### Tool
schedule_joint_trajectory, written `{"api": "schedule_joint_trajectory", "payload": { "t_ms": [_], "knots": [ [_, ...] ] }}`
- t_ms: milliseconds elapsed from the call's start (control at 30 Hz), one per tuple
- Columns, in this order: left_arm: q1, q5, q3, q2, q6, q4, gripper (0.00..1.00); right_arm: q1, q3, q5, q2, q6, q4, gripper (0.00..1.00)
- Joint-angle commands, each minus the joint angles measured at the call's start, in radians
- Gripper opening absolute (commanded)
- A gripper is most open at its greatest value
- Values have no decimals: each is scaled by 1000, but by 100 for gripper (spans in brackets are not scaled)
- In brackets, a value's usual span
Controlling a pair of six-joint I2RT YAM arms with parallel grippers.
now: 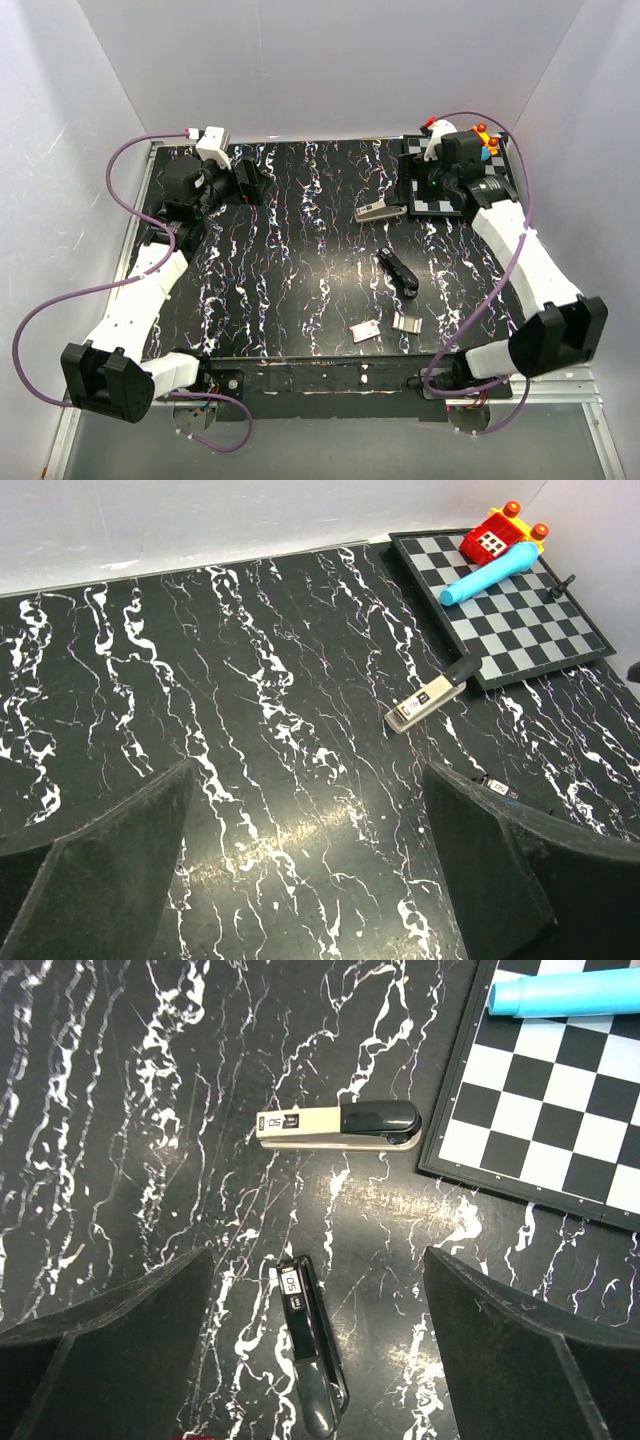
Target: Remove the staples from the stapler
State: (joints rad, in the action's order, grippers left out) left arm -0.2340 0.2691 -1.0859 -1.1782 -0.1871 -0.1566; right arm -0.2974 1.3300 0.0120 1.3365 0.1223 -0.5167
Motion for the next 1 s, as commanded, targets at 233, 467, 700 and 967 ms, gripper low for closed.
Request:
{"api": "schedule_joint_trajectory", "payload": {
  "t_ms": [233, 467, 700, 967],
  "knots": [
    [1, -102, 4, 48, -63, -31, 98, -31, 238, -7, 288, -62, -154, 88],
    [1, -105, 9, 65, -69, -34, 98, -49, 311, -87, 424, -226, -218, 89],
    [2, -81, 9, 52, -83, -31, 98, -66, 448, -104, 576, -63, -311, 89],
    [2, -80, 7, 42, -84, -32, 98, -77, 336, -107, 563, 434, -164, 88]
  ]
}}
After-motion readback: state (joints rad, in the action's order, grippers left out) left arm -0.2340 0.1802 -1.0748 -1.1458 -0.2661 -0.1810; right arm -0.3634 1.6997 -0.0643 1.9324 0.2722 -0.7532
